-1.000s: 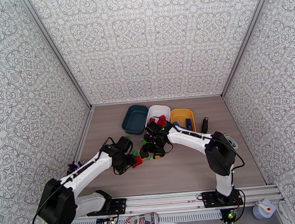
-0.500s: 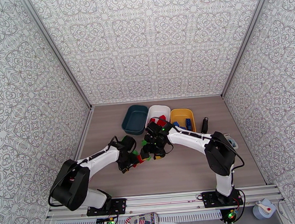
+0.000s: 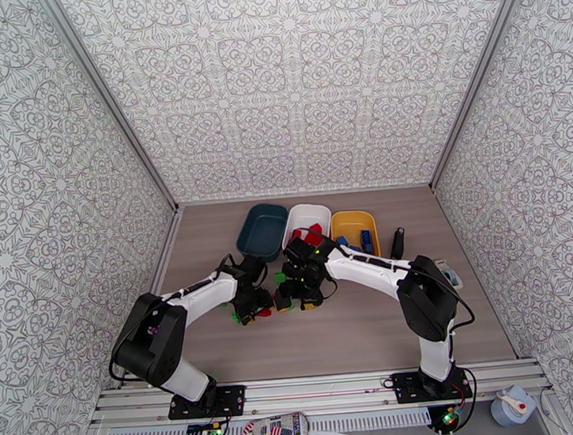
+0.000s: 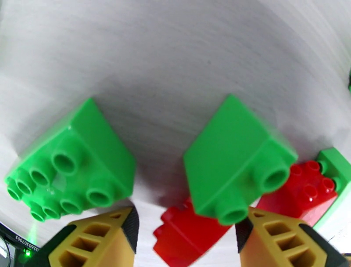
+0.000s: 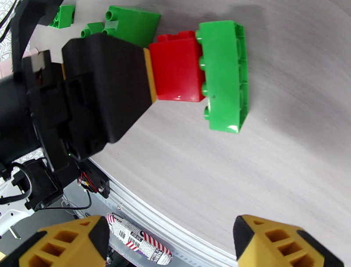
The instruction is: Sort the legos into containers by color
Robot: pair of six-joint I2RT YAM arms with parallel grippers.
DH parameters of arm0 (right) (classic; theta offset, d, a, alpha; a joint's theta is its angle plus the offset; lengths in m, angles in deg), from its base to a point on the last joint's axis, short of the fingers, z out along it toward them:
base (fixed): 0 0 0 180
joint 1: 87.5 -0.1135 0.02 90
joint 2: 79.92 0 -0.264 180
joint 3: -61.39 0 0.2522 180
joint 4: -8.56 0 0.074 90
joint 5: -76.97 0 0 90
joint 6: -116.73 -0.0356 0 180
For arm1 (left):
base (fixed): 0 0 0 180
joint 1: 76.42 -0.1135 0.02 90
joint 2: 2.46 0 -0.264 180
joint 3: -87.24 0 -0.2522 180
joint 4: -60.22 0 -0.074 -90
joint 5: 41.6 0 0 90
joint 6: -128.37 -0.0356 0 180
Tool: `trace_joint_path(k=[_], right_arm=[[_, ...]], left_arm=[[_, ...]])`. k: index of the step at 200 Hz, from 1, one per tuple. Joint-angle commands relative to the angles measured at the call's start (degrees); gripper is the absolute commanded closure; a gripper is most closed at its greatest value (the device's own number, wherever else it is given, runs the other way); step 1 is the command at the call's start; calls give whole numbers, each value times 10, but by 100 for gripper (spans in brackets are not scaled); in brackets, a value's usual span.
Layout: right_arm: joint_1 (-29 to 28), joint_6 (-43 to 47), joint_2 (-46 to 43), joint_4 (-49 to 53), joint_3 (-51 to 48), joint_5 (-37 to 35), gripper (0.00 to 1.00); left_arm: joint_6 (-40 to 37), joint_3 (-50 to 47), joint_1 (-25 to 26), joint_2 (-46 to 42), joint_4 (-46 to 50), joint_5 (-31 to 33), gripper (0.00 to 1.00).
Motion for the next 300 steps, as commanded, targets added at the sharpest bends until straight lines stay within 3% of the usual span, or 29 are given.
trace_joint_path(k=[1, 89, 150, 183, 247, 300], right_arm=[[3, -6, -9, 10, -8, -15, 21], [18, -7, -28, 10, -14, -32, 20], [67, -15, -62, 11, -14, -55, 20], [101, -11, -72, 17, -10, -59, 20], [108, -15, -90, 14, -32, -56, 19], [108, -25, -111, 1, -76, -51, 16]], left_arm=[[-24, 28, -5, 24, -16, -10, 37], [-38, 48, 5, 23, 0, -15, 62], [-42, 59, 9, -80, 70, -10, 66], [-57, 103, 1, -88, 94, -17, 66], [-72, 80, -8, -79, 104, -19, 43], [-63, 22, 5, -50, 54, -38, 35]])
